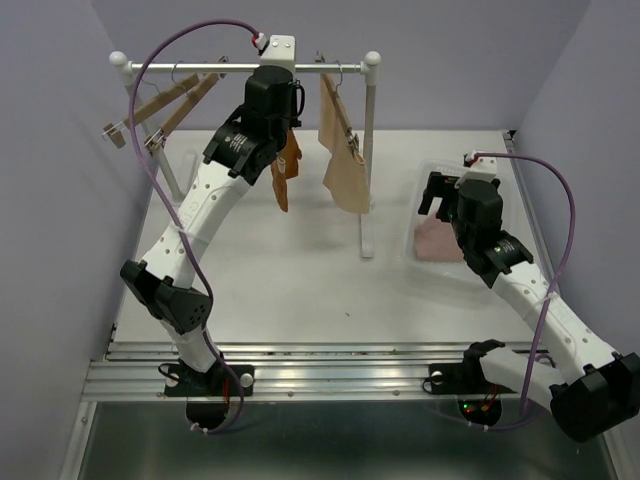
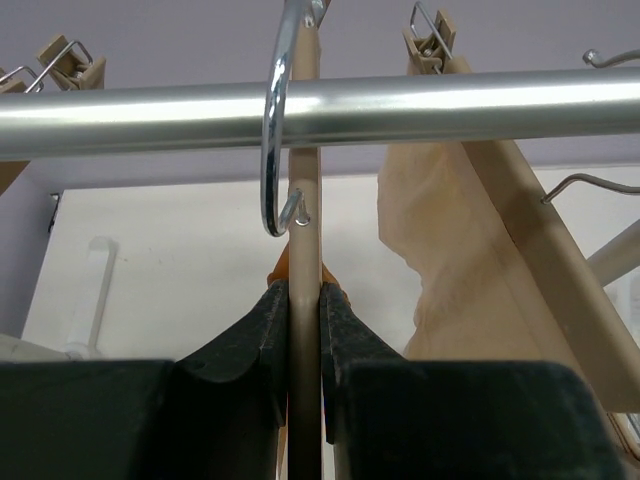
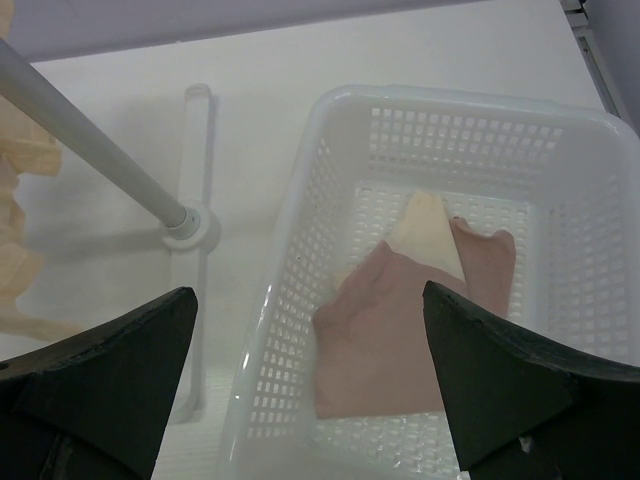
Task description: Remove the underwear clipped to the hanger
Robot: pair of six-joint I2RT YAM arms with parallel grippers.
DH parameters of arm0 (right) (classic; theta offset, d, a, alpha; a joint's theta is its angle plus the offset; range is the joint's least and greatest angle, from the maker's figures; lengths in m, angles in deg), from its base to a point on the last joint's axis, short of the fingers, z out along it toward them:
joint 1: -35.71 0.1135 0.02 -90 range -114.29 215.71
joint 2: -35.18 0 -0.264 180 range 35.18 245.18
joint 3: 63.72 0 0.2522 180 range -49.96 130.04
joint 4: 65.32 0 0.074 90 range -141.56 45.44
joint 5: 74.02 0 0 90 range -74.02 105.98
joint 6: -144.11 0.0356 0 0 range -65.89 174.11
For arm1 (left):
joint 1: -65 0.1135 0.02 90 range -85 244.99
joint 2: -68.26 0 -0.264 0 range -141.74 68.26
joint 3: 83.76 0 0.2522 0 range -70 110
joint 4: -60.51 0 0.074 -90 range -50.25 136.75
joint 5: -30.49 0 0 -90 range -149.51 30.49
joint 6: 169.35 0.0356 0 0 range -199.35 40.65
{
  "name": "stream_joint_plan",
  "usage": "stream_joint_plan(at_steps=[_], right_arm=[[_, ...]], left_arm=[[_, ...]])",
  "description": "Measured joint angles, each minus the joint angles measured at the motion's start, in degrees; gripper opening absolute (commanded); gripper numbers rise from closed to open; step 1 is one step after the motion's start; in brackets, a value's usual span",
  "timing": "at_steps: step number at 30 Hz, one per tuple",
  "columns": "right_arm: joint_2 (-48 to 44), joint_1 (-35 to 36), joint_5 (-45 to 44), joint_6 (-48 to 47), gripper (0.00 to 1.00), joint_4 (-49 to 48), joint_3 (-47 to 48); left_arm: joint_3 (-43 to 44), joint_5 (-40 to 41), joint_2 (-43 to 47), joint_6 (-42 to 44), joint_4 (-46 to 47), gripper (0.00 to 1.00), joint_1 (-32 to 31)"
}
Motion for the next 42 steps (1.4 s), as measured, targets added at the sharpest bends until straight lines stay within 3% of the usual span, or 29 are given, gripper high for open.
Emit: stream_joint_plan(at_steps=[17, 24, 32, 36, 42], right_arm=[[0.0, 0.0, 2.2, -0.3, 1.0, -0.1, 0.0], [-0.1, 0.0, 7.8, -3.5, 1.0, -2.2, -0.6], [-0.6, 0.0, 31.6, -17.1, 1.0, -2.2, -1.2], [3.7, 0.0, 49.0, -27.5, 1.0, 4.4, 3.3], [10.4, 0.0, 67.5, -44.8, 1.0, 17.5, 13.6]], left_arm=[[-13.0, 1.0, 6.1, -0.1, 2.6, 0.0, -2.3], [-26.4, 1.0, 15.8, -2.9, 4.2, 0.0, -4.5], [-44.4, -4.4, 30.0, -7.7, 2.8, 0.0, -6.5], [-57.2, -13.8, 41.1, -9.0, 0.7, 0.0, -6.9], [-64.8, -28.6, 53.1, -8.0, -0.3, 0.0, -7.3]])
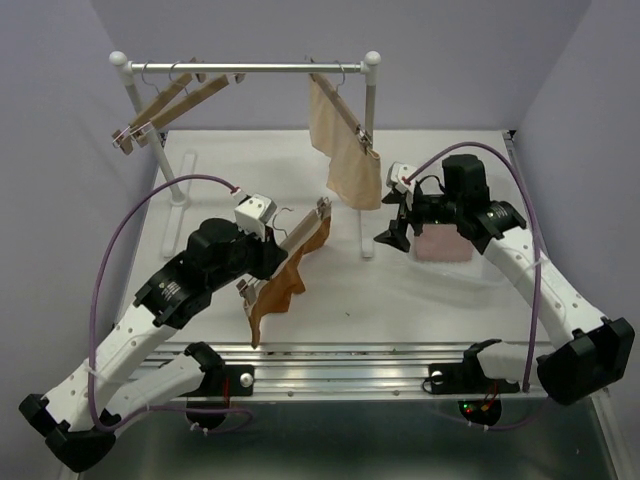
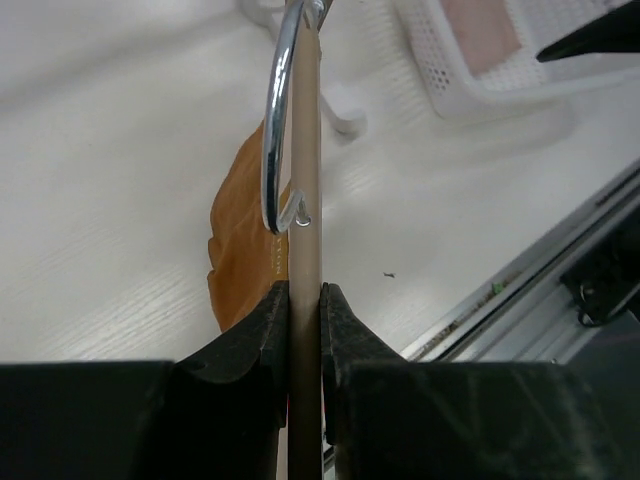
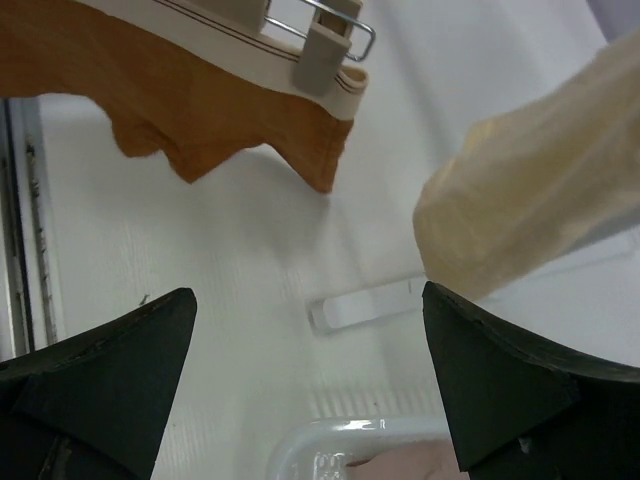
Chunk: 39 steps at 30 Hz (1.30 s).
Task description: Remove the underwear clipped to the hanger
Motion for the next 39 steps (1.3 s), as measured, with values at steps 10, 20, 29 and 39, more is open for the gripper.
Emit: stream_joint_plan(at_steps=[10, 20, 29, 39], right_arm=[[15.6, 0.2, 11.6, -29.7, 1.0, 31.4, 24.8], [22.1, 3.3, 11.2, -40.3, 1.0, 45.8, 34.7], [22.1, 7.7, 9.5, -34.4, 1.0, 42.4, 34.8], [22.1, 9.6, 6.4, -31.3, 0.98, 40.3, 34.7]], left_arm=[[-1.1, -13.4, 2.9, 4.5, 3.0, 0.0, -0.3], [-1.1, -15.6, -0.8, 10.9, 2.8, 0.0, -0.3], [-0.6, -16.5, -1.2, 14.6, 2.7, 0.0, -0.3], [-0.3, -16.7, -1.2, 15.6, 2.2, 0.0, -0.3]])
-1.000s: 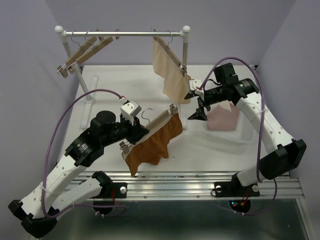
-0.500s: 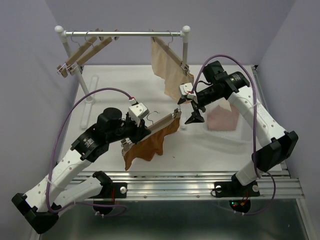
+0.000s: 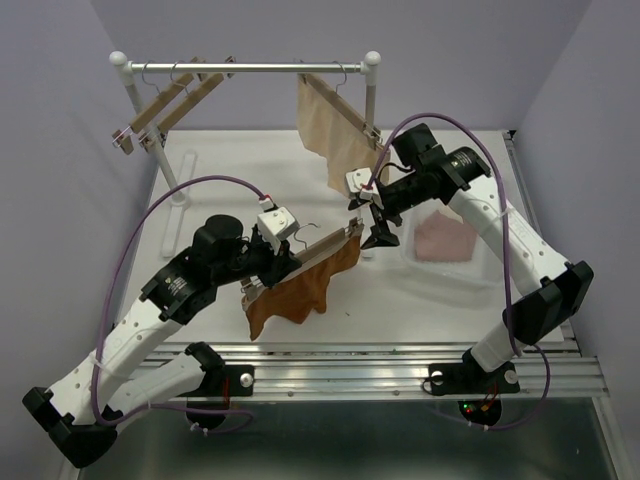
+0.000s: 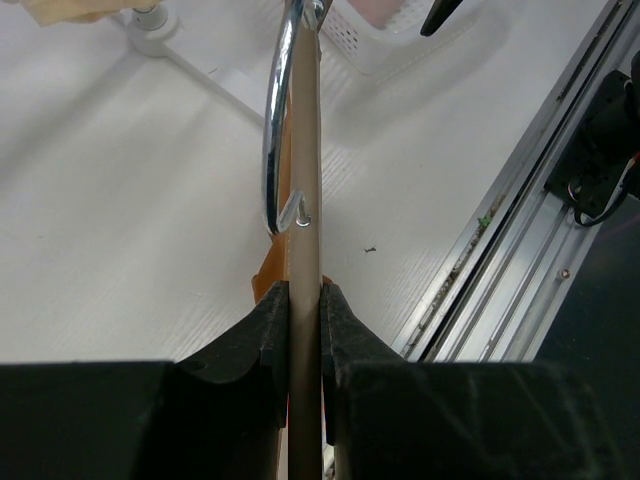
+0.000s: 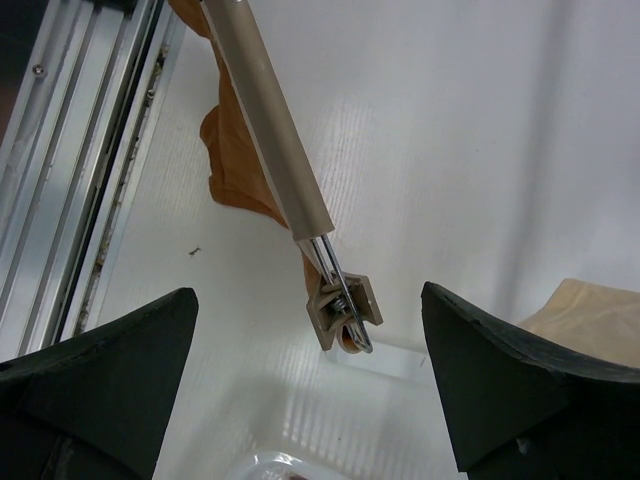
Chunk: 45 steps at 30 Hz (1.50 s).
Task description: Remove the underwear clipped to the hanger
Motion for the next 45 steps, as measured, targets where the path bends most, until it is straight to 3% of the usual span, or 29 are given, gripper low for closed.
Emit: stream_joint_plan(at_steps=[4, 10, 16, 22, 25, 26, 34, 36, 37, 38, 40, 45], right_arm=[[0.3, 0.3, -1.3, 0.5, 0.97, -0.2, 0.0], [1.6, 1.0, -2.5, 0.9, 0.87, -0.3, 0.0], [1.7, 1.4, -3.0, 0.9, 0.69, -0.2, 0.0], [1.7, 1.4, -3.7, 0.7, 0.44, -0.2, 0.0], [1.7, 1.4, -4.4, 0.6, 0.24, -0.3, 0.0], [1.7, 1.4, -4.4, 0.2, 0.03, -0.2, 0.0], [2.2, 1.4, -3.6, -3.4, 0.01, 3.5, 1.2], [2.5, 1.4, -3.7, -3.4, 0.01, 4.0, 2.3], [2.6, 1.4, -3.7, -3.4, 0.12, 4.0, 2.4], [2.6, 1.4, -3.7, -3.4, 0.49, 4.1, 2.5], [2.6, 1.4, -3.9, -1.7, 1.0, 3.7, 2.5], [0.4, 1.4, -8.6, 9.7, 1.0, -9.2, -2.7]], left_arm=[[0.1, 0.0, 0.1, 0.0, -0.2, 0.0, 0.0], [0.1, 0.1, 0.2, 0.0, -0.3, 0.0, 0.0], [0.3, 0.2, 0.3, 0.0, -0.4, 0.0, 0.0], [0.3, 0.4, 0.5, 0.0, -0.6, 0.0, 0.0], [0.3, 0.4, 0.5, -0.1, -1.0, 0.0, 0.0], [0.3, 0.4, 0.5, -0.1, -1.1, 0.0, -0.1], [0.3, -0.3, 0.7, 1.4, -2.0, 0.0, -0.3], [0.3, -0.3, 0.8, 1.4, -1.8, 0.0, -0.3], [0.4, -0.2, 0.9, 1.4, -1.7, 0.0, -0.3], [0.4, -0.2, 0.9, 1.5, -1.7, 0.0, -0.3], [0.4, -0.2, 1.0, 1.2, -1.6, 0.0, -0.3], [0.4, 1.7, 1.5, -0.7, -0.1, 0.0, -0.3]])
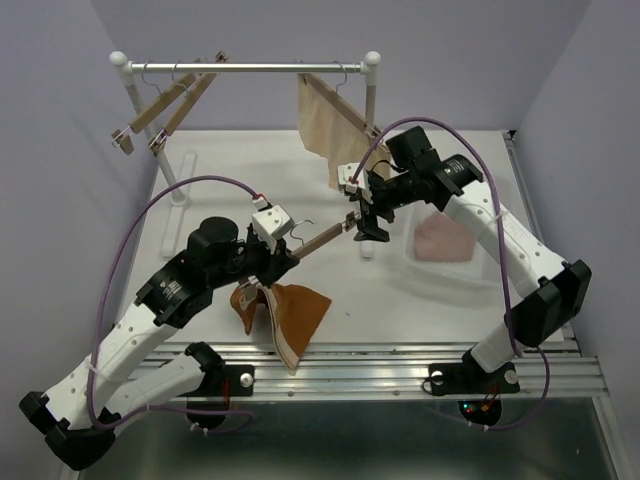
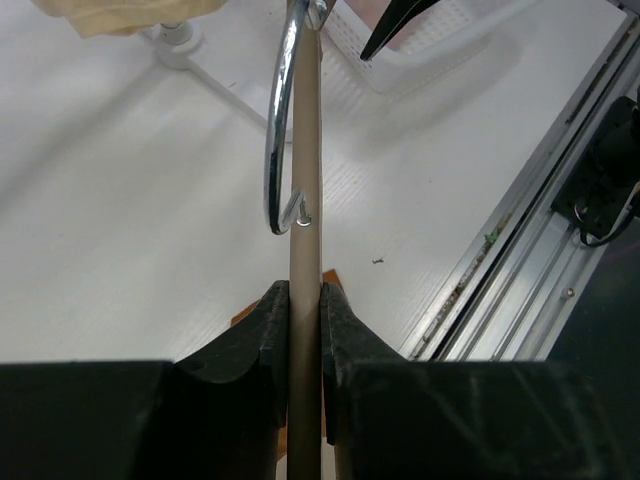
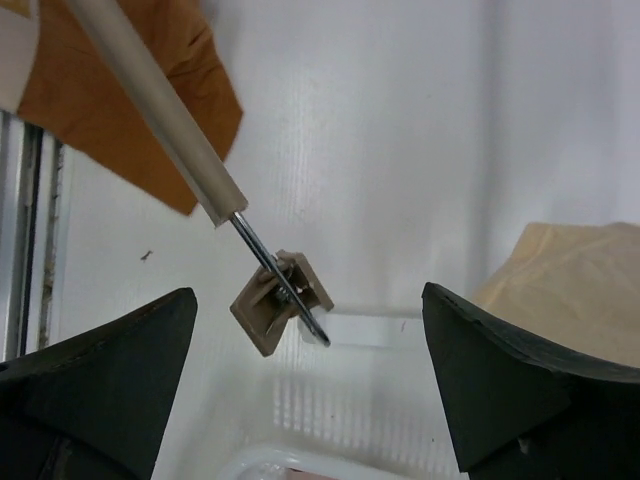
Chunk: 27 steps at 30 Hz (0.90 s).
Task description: Remove the underwear clipped to the hanger
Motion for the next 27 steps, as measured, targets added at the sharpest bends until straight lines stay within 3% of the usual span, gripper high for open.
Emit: stream_joint_plan(at_steps=[8, 12, 18, 27], right_arm=[[-15.9, 0.0, -16.9, 28.3, 1.0, -33.6, -20.3], [-24.7, 0.0, -19.4, 39.6, 1.0, -47.2, -31.2], [-30.9, 0.0, -18.8, 58.1, 1.0, -61.1, -42.0], [-28.6, 0.0, -8.6, 82.4, 1.0, -83.1, -49.2]], left_arm=[[-2.3, 5.2, 0.9, -7.7, 5.6, 0.0, 0.1], [-6.9, 6.1, 2.6, -13.0, 12.5, 0.0, 0.1], [-15.3, 6.5, 5.5, -21.8, 27.8, 0.0, 0.1], [-18.1, 4.6, 2.3, -30.5, 42.9, 0.0, 0.1]])
